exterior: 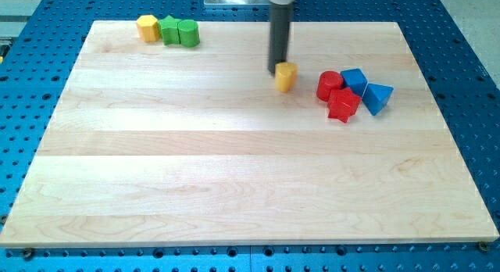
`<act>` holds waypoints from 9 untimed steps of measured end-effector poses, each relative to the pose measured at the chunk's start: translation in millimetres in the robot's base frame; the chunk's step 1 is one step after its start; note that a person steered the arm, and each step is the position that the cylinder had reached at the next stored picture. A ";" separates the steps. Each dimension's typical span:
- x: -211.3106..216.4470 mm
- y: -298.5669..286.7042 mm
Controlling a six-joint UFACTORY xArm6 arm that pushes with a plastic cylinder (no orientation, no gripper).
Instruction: Place the heart close to the group of blocks
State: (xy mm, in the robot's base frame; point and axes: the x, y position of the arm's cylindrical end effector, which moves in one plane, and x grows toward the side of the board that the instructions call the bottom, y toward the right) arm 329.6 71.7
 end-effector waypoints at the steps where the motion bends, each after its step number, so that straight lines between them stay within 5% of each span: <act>1: 12.1 31.1; 2: -10.9 17.9; 5: 36.8 20.1; 9: 32.8 -32.0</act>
State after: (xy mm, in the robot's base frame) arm 362.4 39.7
